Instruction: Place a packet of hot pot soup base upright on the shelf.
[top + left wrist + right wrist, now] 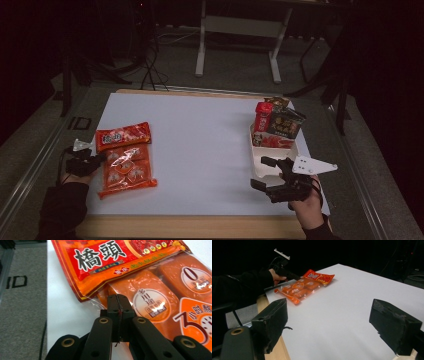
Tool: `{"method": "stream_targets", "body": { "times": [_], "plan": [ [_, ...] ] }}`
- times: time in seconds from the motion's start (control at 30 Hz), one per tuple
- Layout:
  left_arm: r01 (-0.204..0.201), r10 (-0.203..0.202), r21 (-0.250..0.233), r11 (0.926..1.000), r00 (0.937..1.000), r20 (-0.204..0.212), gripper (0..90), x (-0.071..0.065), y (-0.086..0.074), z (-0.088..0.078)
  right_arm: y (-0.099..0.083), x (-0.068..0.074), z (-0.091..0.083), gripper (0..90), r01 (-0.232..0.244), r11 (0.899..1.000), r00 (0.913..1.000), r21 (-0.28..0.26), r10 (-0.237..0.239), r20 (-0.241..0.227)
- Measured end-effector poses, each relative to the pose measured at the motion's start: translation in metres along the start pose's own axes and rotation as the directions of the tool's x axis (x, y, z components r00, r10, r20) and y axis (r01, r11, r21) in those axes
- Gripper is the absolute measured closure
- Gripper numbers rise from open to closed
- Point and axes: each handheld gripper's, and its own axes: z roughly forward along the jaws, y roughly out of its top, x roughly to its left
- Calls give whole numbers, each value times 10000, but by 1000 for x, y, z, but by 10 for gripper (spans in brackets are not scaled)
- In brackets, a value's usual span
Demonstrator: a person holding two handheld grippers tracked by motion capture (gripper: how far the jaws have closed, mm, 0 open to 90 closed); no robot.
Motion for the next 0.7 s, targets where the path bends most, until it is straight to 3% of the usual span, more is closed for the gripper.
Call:
{"method": "stream_targets", "body": {
  "times": [0.2, 0.43, 0.7],
  "plan": [
    [-76, 75, 34, 10000, 9999, 129, 900, -9, 2, 4, 0, 1, 2, 151, 16, 10000, 10000, 67, -16, -64],
    [-569, 560, 166, 9982, 9971, 516, 900, -36, 12, 13, -2, 0, 2, 151, -27, 9999, 9999, 130, 28, -122],
    [-1320, 1291, 172, 9911, 9847, 1173, 900, -70, 23, 27, -2, 0, 1, 151, -63, 9999, 9999, 124, 65, -158]
  ]
}}
